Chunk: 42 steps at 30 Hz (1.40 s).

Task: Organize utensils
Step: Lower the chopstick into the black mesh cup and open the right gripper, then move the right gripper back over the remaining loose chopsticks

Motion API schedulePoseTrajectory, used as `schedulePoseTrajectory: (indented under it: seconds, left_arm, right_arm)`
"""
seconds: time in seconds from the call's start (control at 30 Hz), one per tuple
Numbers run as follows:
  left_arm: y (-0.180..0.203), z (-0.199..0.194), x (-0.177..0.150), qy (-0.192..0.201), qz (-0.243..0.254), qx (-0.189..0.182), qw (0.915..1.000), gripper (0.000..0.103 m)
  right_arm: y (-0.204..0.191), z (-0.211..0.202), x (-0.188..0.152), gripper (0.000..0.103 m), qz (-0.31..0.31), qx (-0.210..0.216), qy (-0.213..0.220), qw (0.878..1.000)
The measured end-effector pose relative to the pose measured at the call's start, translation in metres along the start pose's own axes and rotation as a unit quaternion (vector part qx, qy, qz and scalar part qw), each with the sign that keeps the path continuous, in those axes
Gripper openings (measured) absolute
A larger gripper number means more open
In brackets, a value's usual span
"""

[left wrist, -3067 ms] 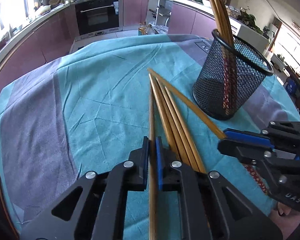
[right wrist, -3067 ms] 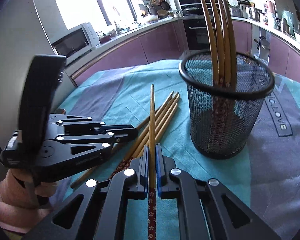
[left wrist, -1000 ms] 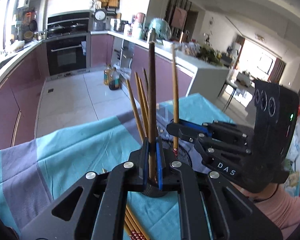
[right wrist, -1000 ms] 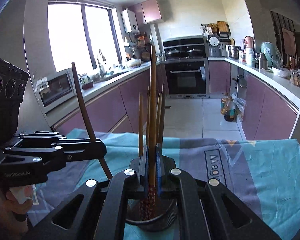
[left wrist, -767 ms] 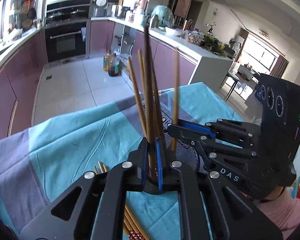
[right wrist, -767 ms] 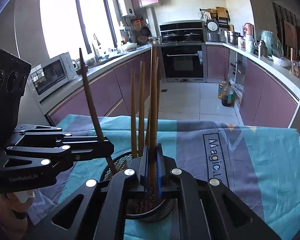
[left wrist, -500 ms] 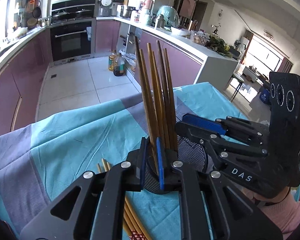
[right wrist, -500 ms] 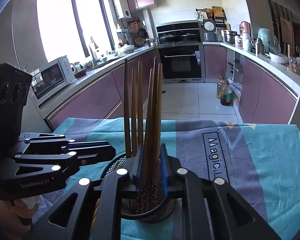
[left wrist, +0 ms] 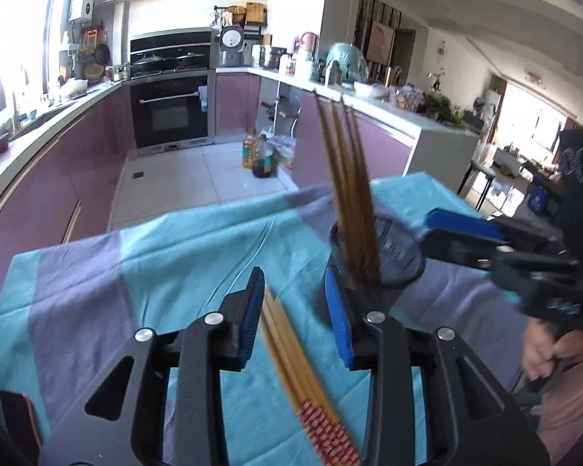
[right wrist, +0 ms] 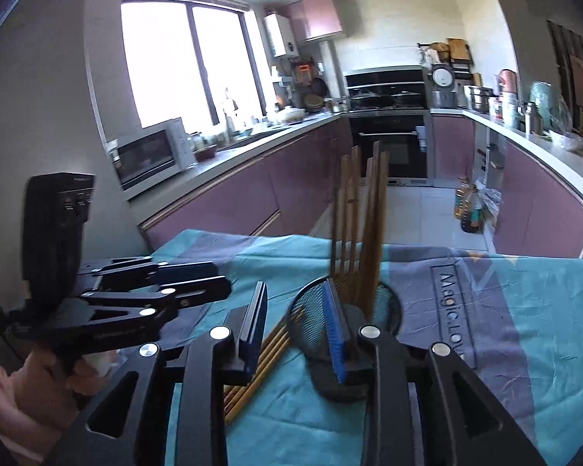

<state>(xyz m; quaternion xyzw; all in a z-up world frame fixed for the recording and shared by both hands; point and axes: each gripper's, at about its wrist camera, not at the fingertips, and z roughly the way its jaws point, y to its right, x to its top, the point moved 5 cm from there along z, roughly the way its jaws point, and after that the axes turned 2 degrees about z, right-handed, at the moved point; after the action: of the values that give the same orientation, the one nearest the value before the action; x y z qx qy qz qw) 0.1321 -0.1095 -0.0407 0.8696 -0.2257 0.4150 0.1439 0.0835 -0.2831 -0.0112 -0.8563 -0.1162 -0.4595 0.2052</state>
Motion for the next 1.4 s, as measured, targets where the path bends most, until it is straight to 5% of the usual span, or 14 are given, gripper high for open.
schedulePoseTrajectory:
  seconds: [0.47, 1.4]
  left_arm:
    - [-0.027, 0.031, -0.102, -0.104, -0.026, 0.018, 0.994, 0.032]
    - [-0.011, 0.061, -0.098, -0.124, -0.009, -0.006, 0.9922, 0.032]
  right_arm:
    - [-0.029, 0.076, -0.089, 0.028, 0.015, 0.021, -0.154, 0.988]
    - [-0.019, 0.084, -0.096, 0.028, 0.01, -0.03, -0.18, 0.983]
